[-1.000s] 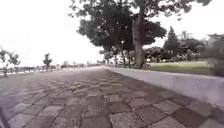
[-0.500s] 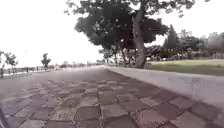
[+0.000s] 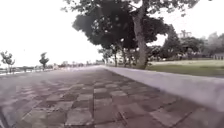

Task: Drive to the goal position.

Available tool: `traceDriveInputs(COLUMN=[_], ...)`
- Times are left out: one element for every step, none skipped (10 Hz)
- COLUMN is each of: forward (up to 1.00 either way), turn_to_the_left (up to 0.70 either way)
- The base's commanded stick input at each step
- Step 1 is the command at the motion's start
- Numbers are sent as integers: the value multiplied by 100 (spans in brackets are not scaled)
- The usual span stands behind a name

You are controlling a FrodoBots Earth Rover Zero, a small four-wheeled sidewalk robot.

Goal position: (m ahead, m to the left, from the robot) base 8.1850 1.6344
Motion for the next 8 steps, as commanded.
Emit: traceDriveInputs(forward=[100,100,100,100,100,100,100,100], turn_to_the_left=[0,26,40,40,31,0,0,0])
